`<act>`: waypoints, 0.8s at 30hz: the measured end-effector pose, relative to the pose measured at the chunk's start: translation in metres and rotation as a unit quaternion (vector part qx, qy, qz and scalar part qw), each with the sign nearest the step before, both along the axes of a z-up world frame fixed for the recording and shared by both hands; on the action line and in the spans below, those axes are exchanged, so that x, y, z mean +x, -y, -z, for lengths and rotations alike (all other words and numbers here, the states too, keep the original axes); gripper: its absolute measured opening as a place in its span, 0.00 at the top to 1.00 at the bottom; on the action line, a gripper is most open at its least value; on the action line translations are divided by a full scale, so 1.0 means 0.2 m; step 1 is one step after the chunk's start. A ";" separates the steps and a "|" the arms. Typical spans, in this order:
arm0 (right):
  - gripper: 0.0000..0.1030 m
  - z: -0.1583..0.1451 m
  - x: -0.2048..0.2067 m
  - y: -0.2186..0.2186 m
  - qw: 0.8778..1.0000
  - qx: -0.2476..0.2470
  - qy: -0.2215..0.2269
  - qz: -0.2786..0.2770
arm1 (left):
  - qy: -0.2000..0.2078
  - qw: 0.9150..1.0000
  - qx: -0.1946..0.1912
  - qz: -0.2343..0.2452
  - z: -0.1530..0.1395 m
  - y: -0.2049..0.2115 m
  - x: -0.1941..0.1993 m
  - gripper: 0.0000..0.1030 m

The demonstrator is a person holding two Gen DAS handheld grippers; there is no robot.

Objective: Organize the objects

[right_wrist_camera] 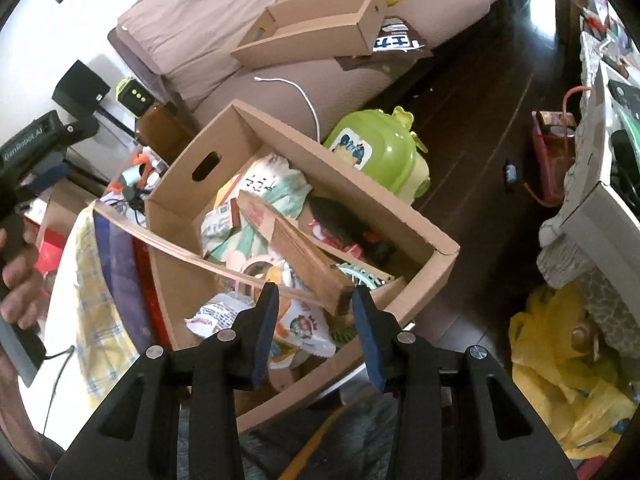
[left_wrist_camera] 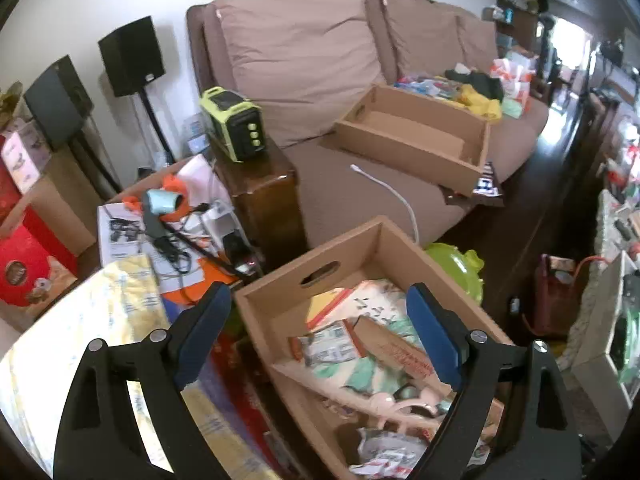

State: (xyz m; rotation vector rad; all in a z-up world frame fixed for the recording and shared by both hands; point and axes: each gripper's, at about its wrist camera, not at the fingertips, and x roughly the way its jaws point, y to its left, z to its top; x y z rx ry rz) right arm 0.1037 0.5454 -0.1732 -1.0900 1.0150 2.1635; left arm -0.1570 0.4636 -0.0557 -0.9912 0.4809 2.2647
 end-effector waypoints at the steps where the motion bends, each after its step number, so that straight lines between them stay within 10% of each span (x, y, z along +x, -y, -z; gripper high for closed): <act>1: 0.61 -0.01 0.00 0.00 1.000 0.001 0.001 0.001 | 0.002 1.000 0.003 -0.002 -0.01 0.02 0.00 0.14; 10: 0.61 -0.20 -0.06 0.13 0.998 0.034 -0.005 -0.046 | 0.025 0.999 0.024 -0.018 -0.17 0.27 0.14 0.07; 24: 0.18 -0.66 -0.04 0.48 0.985 0.148 -0.008 -0.087 | 0.037 0.999 0.029 -0.025 -0.45 0.80 0.56 0.01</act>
